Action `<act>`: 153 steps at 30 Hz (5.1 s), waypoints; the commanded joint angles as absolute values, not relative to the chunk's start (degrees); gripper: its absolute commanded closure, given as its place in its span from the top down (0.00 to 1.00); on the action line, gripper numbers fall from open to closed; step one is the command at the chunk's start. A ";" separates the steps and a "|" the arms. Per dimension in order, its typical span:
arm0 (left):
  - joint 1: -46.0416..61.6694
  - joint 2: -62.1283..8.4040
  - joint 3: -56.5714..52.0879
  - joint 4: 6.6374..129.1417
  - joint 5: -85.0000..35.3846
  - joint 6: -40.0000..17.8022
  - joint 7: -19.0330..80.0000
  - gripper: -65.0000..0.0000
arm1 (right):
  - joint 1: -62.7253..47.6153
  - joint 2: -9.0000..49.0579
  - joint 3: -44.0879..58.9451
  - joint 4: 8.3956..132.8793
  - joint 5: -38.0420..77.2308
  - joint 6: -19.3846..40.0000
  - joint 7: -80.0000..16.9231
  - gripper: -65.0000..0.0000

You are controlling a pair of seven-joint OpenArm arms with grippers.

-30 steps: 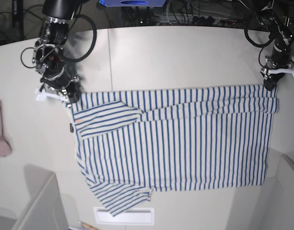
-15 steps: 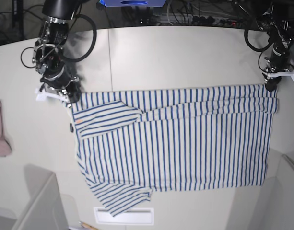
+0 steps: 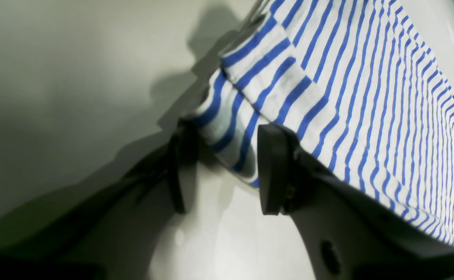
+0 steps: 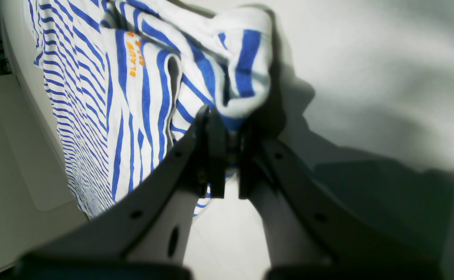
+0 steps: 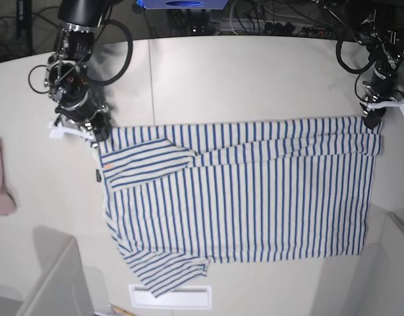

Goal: Fold the T-shirt properly
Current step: 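Grasp the folded edge corners with both grippers, then lift the shirt and drag it toward the robot with both grippers, then open both grippers and release the shirt edge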

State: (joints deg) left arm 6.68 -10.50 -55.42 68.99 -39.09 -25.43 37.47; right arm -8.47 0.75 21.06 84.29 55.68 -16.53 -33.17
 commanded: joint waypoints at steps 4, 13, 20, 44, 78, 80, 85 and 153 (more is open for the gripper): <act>5.58 -11.47 -55.60 67.47 -38.64 -24.84 38.02 0.38 | -8.48 0.84 21.32 84.62 55.08 -17.63 -34.07 0.00; 4.97 -12.62 -55.60 64.04 -38.64 -24.84 38.11 0.36 | -8.57 0.84 21.32 84.62 55.08 -17.63 -34.07 0.00; 5.32 -12.70 -55.69 64.04 -38.64 -24.84 38.20 0.33 | -8.57 0.84 21.32 84.62 55.08 -17.63 -34.07 0.00; 0.66 -15.96 -50.95 85.32 -39.08 -16.40 50.33 0.00 | -5.58 0.92 21.49 95.43 55.25 -17.98 -38.90 0.00; 15.69 -15.96 -50.42 95.60 -38.64 -12.35 56.04 0.00 | -12.97 4.79 27.82 91.21 63.16 -17.98 -46.46 0.00; 17.19 -15.96 -50.51 95.25 -38.64 -12.35 56.04 0.00 | -14.73 4.79 27.82 92.26 63.16 -17.98 -46.29 0.00; 19.56 -16.84 -50.86 92.53 -38.55 -15.34 55.96 0.00 | -18.77 4.79 27.82 96.84 63.16 -17.98 -46.46 0.00; 26.24 -13.14 -60.62 97.19 -18.68 -28.44 56.04 0.72 | -39.60 4.79 31.52 111.52 62.99 -17.89 -48.13 0.40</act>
